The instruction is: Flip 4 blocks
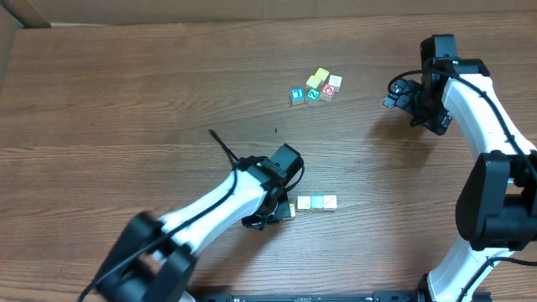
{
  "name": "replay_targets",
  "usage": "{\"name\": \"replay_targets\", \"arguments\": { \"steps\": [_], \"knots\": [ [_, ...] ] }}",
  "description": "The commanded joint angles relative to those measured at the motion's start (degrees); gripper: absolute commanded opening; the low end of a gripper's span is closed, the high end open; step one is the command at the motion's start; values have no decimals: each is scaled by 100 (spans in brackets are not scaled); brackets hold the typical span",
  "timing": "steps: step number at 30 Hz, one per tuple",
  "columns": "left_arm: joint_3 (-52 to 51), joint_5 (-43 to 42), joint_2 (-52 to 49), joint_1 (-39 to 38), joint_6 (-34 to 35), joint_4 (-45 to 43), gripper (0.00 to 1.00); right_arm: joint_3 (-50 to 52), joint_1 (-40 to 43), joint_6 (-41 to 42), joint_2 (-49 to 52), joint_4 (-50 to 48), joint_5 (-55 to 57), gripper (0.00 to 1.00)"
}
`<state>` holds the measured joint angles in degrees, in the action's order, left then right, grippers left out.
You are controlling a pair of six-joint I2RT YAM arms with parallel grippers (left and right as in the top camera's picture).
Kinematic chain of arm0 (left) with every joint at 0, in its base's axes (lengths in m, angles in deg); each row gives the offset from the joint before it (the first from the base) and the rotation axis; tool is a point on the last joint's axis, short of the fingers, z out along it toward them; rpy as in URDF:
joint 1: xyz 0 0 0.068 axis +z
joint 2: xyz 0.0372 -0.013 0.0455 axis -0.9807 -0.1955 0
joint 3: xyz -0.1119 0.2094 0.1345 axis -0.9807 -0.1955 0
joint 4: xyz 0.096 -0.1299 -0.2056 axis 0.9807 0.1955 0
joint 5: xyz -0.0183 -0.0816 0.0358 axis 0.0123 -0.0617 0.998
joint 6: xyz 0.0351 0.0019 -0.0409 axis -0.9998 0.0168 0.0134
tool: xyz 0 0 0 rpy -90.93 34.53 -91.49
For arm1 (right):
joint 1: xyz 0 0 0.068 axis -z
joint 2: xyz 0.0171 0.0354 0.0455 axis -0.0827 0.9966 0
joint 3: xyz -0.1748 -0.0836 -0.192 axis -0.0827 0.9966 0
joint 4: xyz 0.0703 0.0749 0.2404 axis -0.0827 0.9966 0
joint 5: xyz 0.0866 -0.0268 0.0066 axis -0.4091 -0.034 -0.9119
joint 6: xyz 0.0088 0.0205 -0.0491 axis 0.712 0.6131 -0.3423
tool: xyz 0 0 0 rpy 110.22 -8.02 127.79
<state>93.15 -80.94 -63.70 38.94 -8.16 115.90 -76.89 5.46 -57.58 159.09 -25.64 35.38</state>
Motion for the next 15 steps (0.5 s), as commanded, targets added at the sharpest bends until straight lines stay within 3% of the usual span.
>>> {"name": "replay_targets", "arguments": {
  "steps": [1, 6, 15],
  "knots": [
    [28, 402, 798, -256, 302, 157, 4, -35, 7, 39, -4, -9, 15, 100],
    [2, 439, 1014, -894, 494, 50, 4, -35, 7, 39, -4, -9, 15, 100],
    [-20, 387, 44, -1388, 496, -343, 4, -35, 7, 39, -4, -9, 15, 100]
  ]
}}
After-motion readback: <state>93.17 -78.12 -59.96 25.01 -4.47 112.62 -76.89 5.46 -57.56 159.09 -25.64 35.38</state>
